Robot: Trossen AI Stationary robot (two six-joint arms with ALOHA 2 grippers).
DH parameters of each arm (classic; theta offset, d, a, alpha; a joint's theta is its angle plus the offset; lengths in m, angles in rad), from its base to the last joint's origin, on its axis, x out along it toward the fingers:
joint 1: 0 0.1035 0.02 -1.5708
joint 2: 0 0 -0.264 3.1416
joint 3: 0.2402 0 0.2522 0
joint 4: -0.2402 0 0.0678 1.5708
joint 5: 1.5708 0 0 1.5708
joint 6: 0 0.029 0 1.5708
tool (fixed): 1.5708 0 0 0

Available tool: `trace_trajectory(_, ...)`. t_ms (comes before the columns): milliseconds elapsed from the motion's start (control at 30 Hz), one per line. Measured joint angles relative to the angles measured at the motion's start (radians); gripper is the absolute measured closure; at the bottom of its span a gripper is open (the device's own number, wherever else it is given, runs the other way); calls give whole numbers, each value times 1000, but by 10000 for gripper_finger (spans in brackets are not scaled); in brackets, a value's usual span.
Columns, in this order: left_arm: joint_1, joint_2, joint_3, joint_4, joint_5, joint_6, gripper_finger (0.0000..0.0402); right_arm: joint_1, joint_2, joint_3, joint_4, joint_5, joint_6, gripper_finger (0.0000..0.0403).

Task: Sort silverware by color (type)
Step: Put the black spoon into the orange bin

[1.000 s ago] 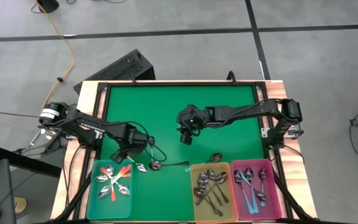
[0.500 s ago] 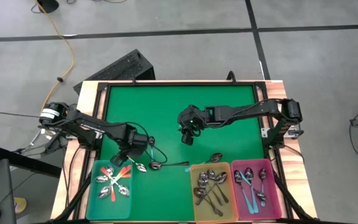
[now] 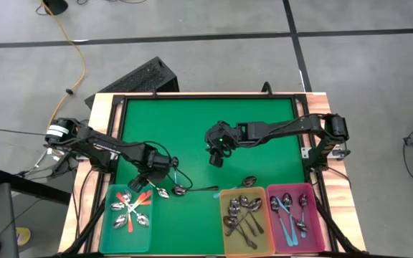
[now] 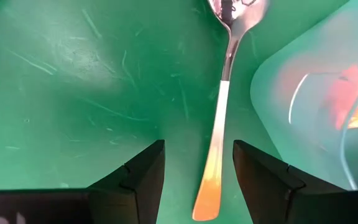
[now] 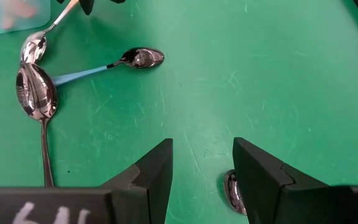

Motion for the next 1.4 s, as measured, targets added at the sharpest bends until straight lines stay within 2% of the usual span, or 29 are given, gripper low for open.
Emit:
trace_trajectory(300, 0, 7, 0, 10, -37, -5, 228, 0, 0, 0, 0, 0, 0, 227)
trace_trajectory(467, 4, 39, 5, 34, -160, -3, 237, 0, 0, 0, -4, 0, 0, 227)
trace_trajectory(667, 20, 52, 28, 28, -208, 2, 262, 0, 0, 0, -3, 0, 0, 227)
trace_trajectory(933, 56, 58, 101, 33, -379, 9, 287, 3, 0, 0, -3, 0, 1, 227)
trace_trajectory(1400, 80, 28, 278, -212, -365, -103, 287, 20, 0, 0, 4, 0, 16, 227)
